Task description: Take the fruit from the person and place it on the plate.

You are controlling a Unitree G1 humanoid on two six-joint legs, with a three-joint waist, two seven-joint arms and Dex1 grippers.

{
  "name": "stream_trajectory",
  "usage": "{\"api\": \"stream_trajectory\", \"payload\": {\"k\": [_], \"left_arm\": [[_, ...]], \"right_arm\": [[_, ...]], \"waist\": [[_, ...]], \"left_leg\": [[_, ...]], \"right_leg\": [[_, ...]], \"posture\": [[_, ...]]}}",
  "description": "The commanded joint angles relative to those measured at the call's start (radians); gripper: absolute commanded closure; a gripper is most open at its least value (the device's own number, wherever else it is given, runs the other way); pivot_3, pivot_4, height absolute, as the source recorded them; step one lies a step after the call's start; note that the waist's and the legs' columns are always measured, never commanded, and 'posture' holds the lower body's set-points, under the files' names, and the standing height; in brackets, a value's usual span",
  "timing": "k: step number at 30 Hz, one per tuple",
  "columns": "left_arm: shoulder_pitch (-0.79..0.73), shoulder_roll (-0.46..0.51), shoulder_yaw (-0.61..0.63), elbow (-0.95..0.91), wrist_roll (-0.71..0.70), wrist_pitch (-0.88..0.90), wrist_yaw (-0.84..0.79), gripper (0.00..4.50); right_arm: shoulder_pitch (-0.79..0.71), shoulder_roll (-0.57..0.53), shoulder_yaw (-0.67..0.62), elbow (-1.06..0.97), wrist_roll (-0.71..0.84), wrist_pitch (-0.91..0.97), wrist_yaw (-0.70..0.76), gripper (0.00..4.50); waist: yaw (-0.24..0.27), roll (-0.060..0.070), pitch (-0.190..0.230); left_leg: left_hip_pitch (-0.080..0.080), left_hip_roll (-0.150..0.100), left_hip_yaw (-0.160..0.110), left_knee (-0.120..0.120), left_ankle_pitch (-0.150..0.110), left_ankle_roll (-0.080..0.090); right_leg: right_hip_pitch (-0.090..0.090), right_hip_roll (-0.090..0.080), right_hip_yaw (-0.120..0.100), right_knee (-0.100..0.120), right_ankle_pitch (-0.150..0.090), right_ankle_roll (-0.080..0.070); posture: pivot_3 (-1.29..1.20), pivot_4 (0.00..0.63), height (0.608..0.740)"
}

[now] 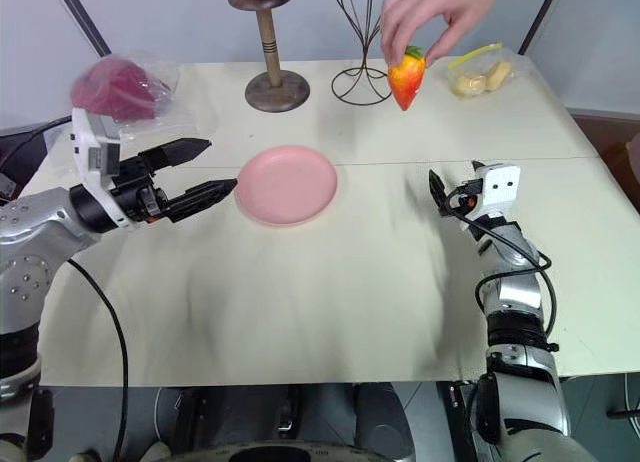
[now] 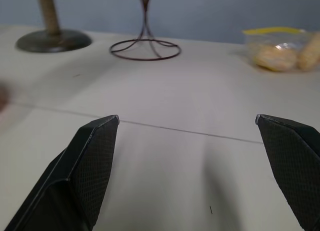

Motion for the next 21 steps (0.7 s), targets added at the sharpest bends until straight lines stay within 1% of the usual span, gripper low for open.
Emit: {"api": "stream_trajectory", "payload": {"k": [1,3,4,6,9,15,21], "left_arm": [[-0.018,0.001,-0.006,0.000,0.001,-0.003,-0.009,0.03],[-0.018,-0.003,-0.019,0.014,0.018,-0.014,-0.017,0.03],[-0.016,-0.004,-0.026,0.019,0.027,-0.019,-0.019,0.03],[-0.015,-0.007,-0.036,0.025,0.041,-0.029,-0.020,0.03],[-0.016,-0.015,-0.041,0.023,0.049,-0.032,-0.018,0.03],[-0.003,-0.028,-0.038,0.009,0.059,-0.038,-0.010,0.03],[0.025,-0.031,-0.022,-0.018,0.055,-0.034,0.010,0.03]], "right_arm": [[0.004,-0.107,0.006,-0.236,0.069,0.182,0.095,0.00],[-0.015,-0.149,0.010,-0.305,0.082,0.262,0.107,0.00],[-0.036,-0.151,0.011,-0.320,0.089,0.300,0.095,0.00],[-0.074,-0.143,0.019,-0.350,0.106,0.371,0.074,0.00],[-0.128,-0.102,0.027,-0.372,0.119,0.448,0.029,0.00],[-0.221,-0.029,0.041,-0.354,0.130,0.495,-0.009,0.00],[-0.303,-0.018,0.033,-0.356,0.140,0.521,-0.011,0.00]], "waist": [[0.000,0.000,0.000],[0.001,0.000,0.000],[0.000,0.000,0.000],[-0.004,0.000,0.000],[-0.001,0.000,0.000],[0.004,0.000,0.000],[0.002,0.000,0.000]], "left_leg": [[0.000,0.000,0.000,0.000,0.000,0.000],[0.000,0.000,0.000,0.000,0.000,0.000],[0.000,0.000,0.000,0.000,0.000,0.000],[0.000,0.001,0.000,0.000,0.000,0.000],[0.000,0.001,0.000,0.000,0.000,0.000],[0.000,0.000,0.000,0.000,0.000,0.000],[-0.001,0.000,0.000,0.000,0.000,0.000]], "right_leg": [[0.000,0.000,0.000,0.000,0.000,0.000],[0.000,0.000,0.000,0.000,0.000,0.000],[0.000,0.000,0.000,0.000,0.000,0.000],[0.000,0.001,0.000,0.000,0.000,0.000],[0.000,0.002,0.000,0.000,0.000,0.000],[0.000,0.000,0.000,0.000,0.000,0.000],[-0.001,0.000,0.000,0.000,0.000,0.000]], "posture": [[0.00,0.150,0.740],[0.00,0.150,0.740],[0.00,0.150,0.740],[0.00,0.150,0.740],[0.00,0.150,0.740],[0.00,0.150,0.740],[0.00,0.150,0.740]]}}
